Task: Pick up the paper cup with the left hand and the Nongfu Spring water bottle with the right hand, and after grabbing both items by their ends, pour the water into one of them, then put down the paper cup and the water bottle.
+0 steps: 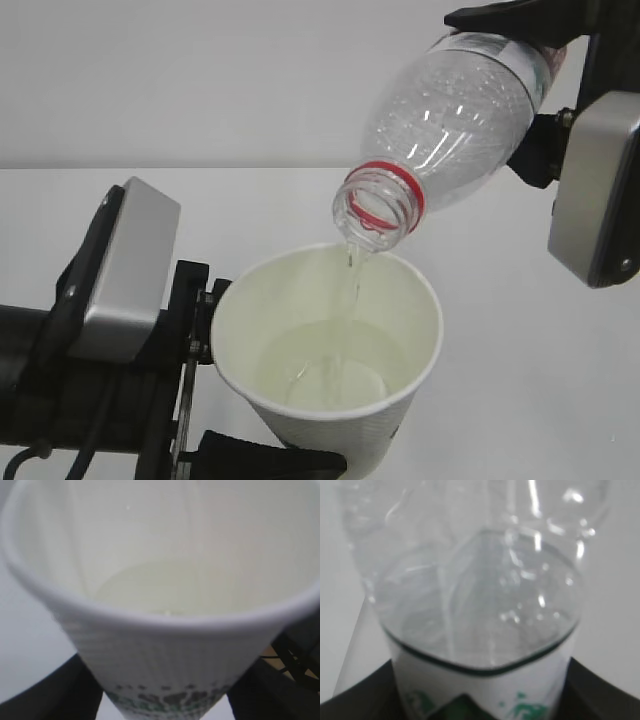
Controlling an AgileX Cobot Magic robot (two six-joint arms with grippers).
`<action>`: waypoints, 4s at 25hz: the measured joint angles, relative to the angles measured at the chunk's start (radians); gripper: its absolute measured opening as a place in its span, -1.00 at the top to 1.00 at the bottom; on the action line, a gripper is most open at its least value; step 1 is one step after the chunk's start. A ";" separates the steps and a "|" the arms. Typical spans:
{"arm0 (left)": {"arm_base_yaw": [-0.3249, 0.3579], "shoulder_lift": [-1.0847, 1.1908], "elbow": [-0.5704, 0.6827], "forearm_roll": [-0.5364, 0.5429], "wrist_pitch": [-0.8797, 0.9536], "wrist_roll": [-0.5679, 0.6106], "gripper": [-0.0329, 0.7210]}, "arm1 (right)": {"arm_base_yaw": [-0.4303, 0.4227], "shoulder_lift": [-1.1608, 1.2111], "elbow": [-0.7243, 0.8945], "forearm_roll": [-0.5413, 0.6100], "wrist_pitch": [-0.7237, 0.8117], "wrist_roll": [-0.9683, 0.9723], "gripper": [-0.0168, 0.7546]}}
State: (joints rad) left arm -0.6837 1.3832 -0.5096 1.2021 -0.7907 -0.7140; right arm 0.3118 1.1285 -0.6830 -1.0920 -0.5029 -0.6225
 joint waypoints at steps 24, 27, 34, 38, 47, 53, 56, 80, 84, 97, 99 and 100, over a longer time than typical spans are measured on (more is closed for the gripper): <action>0.000 0.000 0.000 0.002 0.000 0.000 -0.42 | 0.000 0.000 0.000 0.000 0.000 -0.002 -0.26; 0.000 0.000 0.000 0.002 0.000 0.000 -0.42 | 0.000 0.000 0.000 0.000 0.000 -0.003 -0.26; 0.000 0.000 0.000 0.002 0.000 0.000 -0.40 | 0.000 0.000 0.000 0.000 0.000 -0.005 -0.26; 0.000 0.000 0.000 0.002 0.000 0.000 -0.40 | 0.000 0.000 0.000 0.000 0.000 -0.005 -0.26; 0.000 0.000 0.000 0.002 0.000 0.000 -0.40 | 0.000 0.000 0.000 0.000 0.000 -0.005 -0.26; 0.000 0.000 0.000 0.002 0.000 0.000 -0.39 | 0.000 0.000 0.000 0.000 -0.002 -0.005 -0.26; 0.000 0.000 0.000 0.003 0.000 0.000 -0.39 | -0.004 0.000 0.000 0.000 -0.004 -0.005 -0.26; 0.000 0.000 0.000 0.003 0.000 0.000 -0.39 | -0.004 0.000 0.000 0.000 -0.004 -0.007 -0.26; 0.000 0.000 0.000 0.003 0.000 0.000 -0.39 | -0.004 0.000 0.000 0.000 -0.005 -0.009 -0.26; 0.000 0.000 0.000 0.005 0.000 0.000 -0.39 | -0.004 0.000 -0.001 0.000 -0.005 -0.018 -0.26; 0.000 0.000 0.000 0.005 0.000 0.000 -0.39 | -0.004 0.000 -0.001 0.000 -0.005 -0.018 -0.26; 0.000 0.000 0.000 0.005 0.000 0.000 -0.39 | -0.004 0.000 -0.001 0.000 -0.005 -0.018 -0.26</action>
State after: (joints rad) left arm -0.6837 1.3832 -0.5096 1.2067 -0.7907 -0.7140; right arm 0.3079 1.1285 -0.6836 -1.0920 -0.5083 -0.6406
